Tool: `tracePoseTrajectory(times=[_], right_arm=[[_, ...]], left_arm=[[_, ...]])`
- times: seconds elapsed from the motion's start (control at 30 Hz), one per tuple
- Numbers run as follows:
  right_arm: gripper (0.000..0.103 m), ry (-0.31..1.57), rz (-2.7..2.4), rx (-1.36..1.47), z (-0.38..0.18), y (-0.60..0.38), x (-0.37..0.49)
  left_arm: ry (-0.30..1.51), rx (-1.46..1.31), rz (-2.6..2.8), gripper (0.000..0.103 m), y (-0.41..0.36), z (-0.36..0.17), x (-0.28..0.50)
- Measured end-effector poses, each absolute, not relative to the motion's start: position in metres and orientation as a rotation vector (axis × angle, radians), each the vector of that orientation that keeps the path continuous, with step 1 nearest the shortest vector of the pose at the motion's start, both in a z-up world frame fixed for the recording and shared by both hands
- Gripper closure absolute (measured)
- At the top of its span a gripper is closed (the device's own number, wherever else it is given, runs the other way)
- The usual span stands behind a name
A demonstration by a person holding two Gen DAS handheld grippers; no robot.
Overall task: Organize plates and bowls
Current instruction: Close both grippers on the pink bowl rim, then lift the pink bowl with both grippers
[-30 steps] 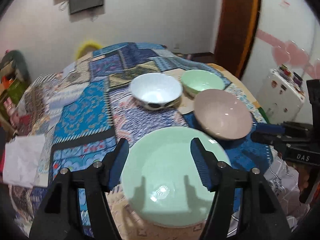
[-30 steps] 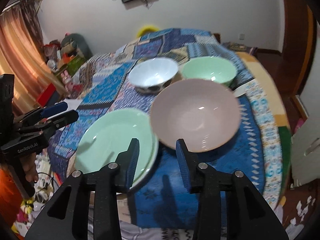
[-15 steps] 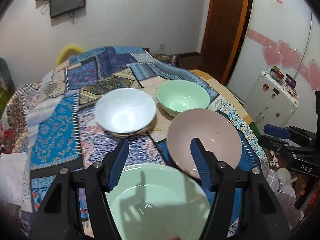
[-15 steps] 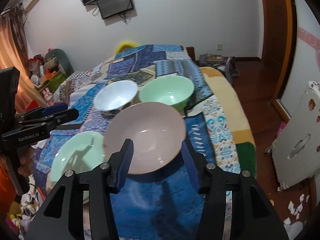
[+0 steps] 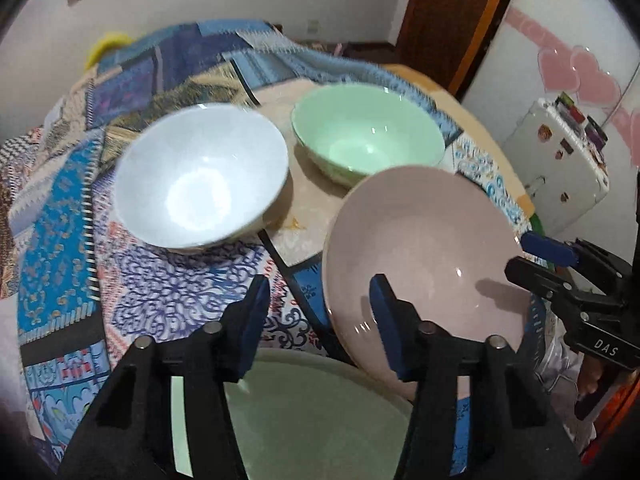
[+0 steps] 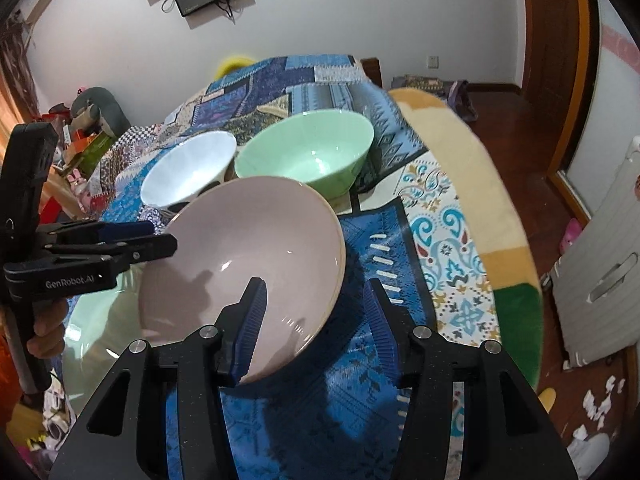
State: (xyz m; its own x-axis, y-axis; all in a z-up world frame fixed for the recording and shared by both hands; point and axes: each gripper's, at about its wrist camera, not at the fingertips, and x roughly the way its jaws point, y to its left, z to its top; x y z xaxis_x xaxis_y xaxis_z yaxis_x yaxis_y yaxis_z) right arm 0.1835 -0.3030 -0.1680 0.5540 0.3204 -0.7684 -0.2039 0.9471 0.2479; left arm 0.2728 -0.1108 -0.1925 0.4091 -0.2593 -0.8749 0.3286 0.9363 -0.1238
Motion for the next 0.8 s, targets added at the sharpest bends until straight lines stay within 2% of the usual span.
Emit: tracePoseTrajectory(times=[0.13,0.3,0.5,0.6,0.8], right_arm=[[0.056,0.976,0.336,0.149,-0.176,-0.301,0.188],[0.057,1.002,0.352,0.172,-0.182,-0.300,0.187],[0.075,1.049,0.374,0.207,-0.192,-0.301,0.190],[0.080,1.056,0.393,0.250,-0.193,-0.303,0.188],[0.083,1.051,0.358,0.263,-0.190,-0.304,0.186]], left_arm=[[1.146,0.086,-0.393,0.054,-0.116,-0.207,0.281],[1.207,0.094,-0.431,0.063,-0.123,-0.220,0.288],[1.225,0.088,-0.460,0.070,-0.126,-0.225,0.288],[1.232,0.074,-0.484,0.080,-0.126,-0.226,0.288],[1.220,0.098,-0.470,0.082,-0.133,-0.221,0.284]])
